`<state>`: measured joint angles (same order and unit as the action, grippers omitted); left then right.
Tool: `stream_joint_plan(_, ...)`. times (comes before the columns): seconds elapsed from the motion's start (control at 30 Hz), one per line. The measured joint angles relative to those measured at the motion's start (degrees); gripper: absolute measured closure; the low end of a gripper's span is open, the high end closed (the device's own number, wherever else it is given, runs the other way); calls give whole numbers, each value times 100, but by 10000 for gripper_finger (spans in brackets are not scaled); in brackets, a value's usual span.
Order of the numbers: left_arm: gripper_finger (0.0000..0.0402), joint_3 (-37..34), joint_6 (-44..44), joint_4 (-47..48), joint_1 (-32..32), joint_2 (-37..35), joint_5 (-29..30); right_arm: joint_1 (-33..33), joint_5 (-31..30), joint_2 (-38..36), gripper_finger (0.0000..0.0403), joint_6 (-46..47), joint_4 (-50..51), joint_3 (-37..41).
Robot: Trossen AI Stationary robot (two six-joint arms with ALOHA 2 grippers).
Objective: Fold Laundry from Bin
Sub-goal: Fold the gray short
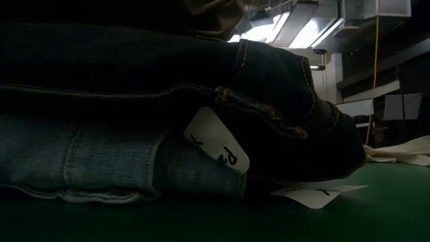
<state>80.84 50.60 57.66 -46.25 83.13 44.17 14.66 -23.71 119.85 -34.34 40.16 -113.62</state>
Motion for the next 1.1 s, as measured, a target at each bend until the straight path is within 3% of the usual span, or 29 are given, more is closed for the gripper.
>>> stream_joint_plan(0.23, 308, -4, -283, 974, 1046, 0, -931, 0, -221, 9, 205, 654, 937, 0)
stream_joint_plan(0.43, 308, -209, -316, 1418, 1671, 0, -1378, -2, -225, 20, 205, 880, 927, 293)
stream_joint_plan(0.83, 308, -1355, -129, 1525, 2226, 0, -1646, -9, 160, 15, 205, 1022, 432, 993)
stream_joint_plan(1.1, 308, -936, -126, 2122, 2192, 0, -1861, 0, 20, 30, 205, 964, 633, 580)
